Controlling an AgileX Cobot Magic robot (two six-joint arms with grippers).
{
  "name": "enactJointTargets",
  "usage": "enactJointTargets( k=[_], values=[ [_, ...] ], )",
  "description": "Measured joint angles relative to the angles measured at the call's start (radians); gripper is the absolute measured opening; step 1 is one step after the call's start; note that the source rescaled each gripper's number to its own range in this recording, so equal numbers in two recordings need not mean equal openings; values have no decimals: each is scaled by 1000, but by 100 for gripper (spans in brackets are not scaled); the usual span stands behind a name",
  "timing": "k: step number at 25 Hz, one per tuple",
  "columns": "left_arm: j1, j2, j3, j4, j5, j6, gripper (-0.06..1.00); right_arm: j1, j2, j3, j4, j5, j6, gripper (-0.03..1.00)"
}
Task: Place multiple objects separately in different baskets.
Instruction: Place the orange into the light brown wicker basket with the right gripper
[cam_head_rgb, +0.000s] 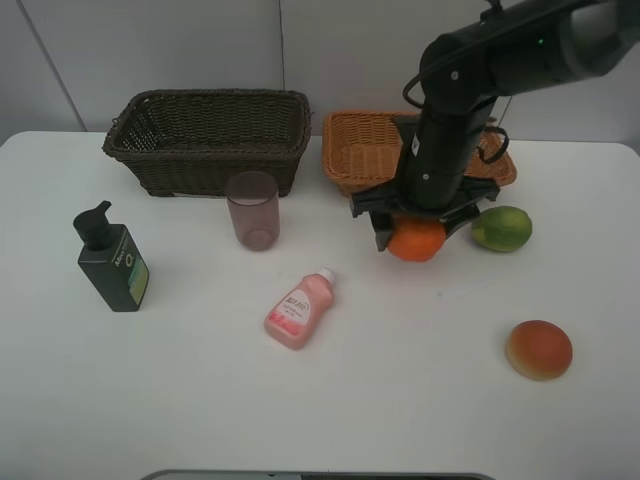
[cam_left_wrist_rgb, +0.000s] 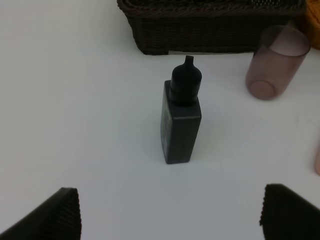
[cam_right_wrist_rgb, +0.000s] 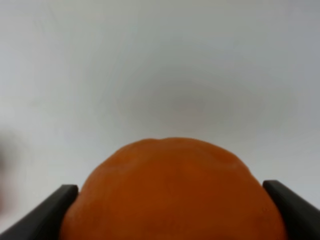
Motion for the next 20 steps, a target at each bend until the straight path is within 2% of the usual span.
enactJointTargets(
  k=[6, 9, 14, 20],
  values=[
    [0, 0, 0, 0, 0, 0, 92, -2, -7, -151, -85, 132, -55, 35],
    [0, 0, 0, 0, 0, 0, 92, -9, -7, -220, -86, 152, -107, 35],
    [0, 0, 0, 0, 0, 0, 92, -62, -7, -273, -87, 134, -130, 35],
    [0, 0, 0, 0, 0, 0, 92, -163, 7, -273, -87, 35, -131, 35]
  ],
)
